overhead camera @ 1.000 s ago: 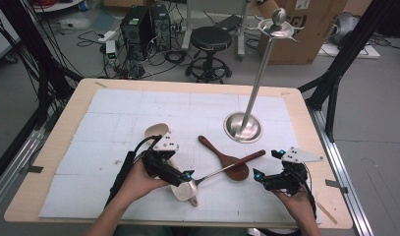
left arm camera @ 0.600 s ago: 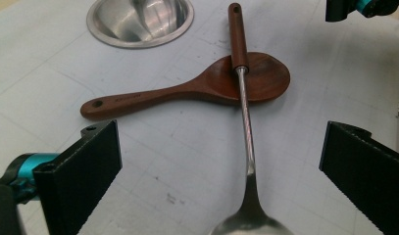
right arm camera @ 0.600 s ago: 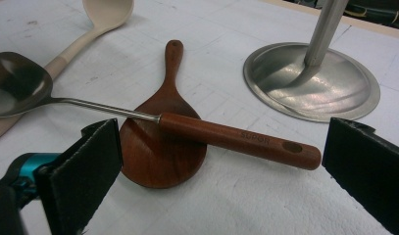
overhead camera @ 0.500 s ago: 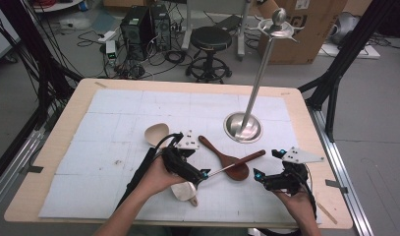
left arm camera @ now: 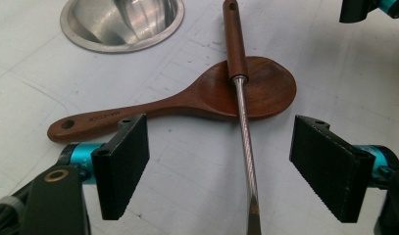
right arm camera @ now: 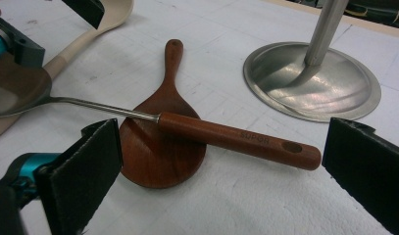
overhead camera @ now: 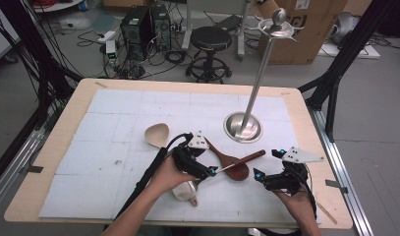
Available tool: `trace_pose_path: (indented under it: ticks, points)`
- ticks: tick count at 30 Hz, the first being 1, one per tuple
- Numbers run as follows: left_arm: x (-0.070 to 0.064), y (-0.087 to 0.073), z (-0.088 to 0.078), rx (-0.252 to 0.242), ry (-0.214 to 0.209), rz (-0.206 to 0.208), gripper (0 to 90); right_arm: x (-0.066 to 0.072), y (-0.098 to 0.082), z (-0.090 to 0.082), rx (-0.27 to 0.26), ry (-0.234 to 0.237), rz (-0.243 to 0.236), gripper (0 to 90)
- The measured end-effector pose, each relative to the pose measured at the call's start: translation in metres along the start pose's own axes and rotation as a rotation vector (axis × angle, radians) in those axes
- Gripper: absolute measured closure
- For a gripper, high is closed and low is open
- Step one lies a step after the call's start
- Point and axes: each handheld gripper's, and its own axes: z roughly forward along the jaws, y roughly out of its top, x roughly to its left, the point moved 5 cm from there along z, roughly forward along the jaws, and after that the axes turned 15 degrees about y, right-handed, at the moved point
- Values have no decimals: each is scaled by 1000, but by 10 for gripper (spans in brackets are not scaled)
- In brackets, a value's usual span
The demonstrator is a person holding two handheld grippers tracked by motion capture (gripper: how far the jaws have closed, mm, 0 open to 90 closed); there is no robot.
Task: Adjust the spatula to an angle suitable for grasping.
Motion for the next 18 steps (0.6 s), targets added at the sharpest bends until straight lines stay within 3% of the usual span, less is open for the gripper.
trace_pose_path:
  ticks: [6,10,18]
  points:
    - [-2,-2,5,27,-20,17,300,0,0,0,-3,-1,0,7]
    - [-4,-5,11,58,-10,24,316,0,0,1,-1,1,-1,7]
    - [-10,-8,18,92,-36,53,437,0,0,1,1,-2,-3,7]
